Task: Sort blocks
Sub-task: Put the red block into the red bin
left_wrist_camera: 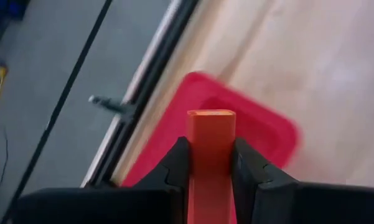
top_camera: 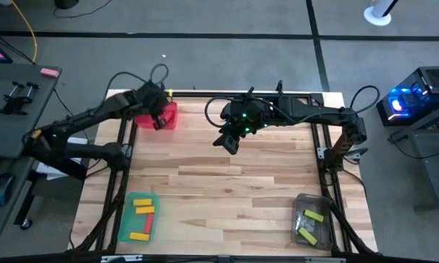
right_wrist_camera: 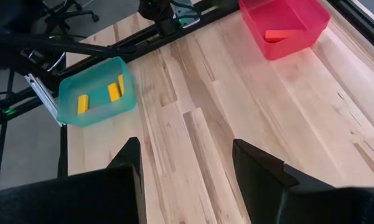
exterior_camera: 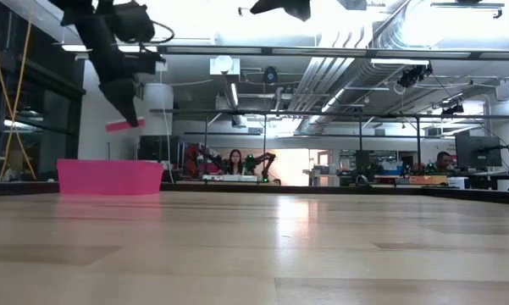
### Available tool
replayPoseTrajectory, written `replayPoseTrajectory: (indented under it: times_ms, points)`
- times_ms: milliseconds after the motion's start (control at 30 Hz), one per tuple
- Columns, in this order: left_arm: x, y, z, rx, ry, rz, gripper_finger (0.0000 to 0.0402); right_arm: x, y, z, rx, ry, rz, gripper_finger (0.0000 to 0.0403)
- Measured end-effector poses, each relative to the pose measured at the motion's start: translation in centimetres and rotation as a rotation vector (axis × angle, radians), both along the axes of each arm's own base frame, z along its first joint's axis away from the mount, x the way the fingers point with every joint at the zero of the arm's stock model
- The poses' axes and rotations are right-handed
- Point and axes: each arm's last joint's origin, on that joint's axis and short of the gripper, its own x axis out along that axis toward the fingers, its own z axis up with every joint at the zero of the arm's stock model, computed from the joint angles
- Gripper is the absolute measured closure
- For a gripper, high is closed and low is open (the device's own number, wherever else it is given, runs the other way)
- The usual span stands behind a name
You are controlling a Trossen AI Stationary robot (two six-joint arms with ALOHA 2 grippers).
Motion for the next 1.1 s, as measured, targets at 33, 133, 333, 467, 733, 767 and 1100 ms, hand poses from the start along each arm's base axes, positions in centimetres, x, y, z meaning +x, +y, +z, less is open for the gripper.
replayPoseTrajectory:
  times_ms: [33, 133, 333, 467, 733, 767, 1100]
  points:
    - [-0.4, 0.6, -0.1, 0.001, -0.001, 0.035, 0.0354, 0.0, 0.0, 0.0, 0.000, -0.003, 0.000, 0.0262]
    - [-1.0, 1.6, -0.5, -0.006, 0.008, 0.111, 0.0326, 0.1, 0.0, 0.1, 0.002, -0.011, -0.002, 0.0262]
    - [-0.8, 1.8, -0.3, 0.021, 0.008, 0.071, 0.0234, 0.1, 0.0, 0.1, 0.011, -0.014, -0.010, 0.0262]
    - [-0.5, 1.5, 0.3, 0.023, 0.002, 0.080, 0.0181, 0.1, 0.0, 0.1, 0.011, -0.014, -0.010, 0.0262]
    - [1.8, -3.5, 3.1, -0.594, -0.466, 0.026, 0.0156, 0.1, 0.0, 0.1, -0.018, -0.014, 0.015, 0.0262]
    - [2.3, -4.9, 3.5, -0.666, -0.494, -0.031, 0.0159, 0.1, 0.0, 0.1, -0.027, -0.015, 0.024, 0.0262]
    - [0.9, -21.5, 3.2, -0.813, -0.235, -0.192, 0.0174, 0.1, 0.0, 0.1, -0.068, -0.010, 0.060, 0.0262]
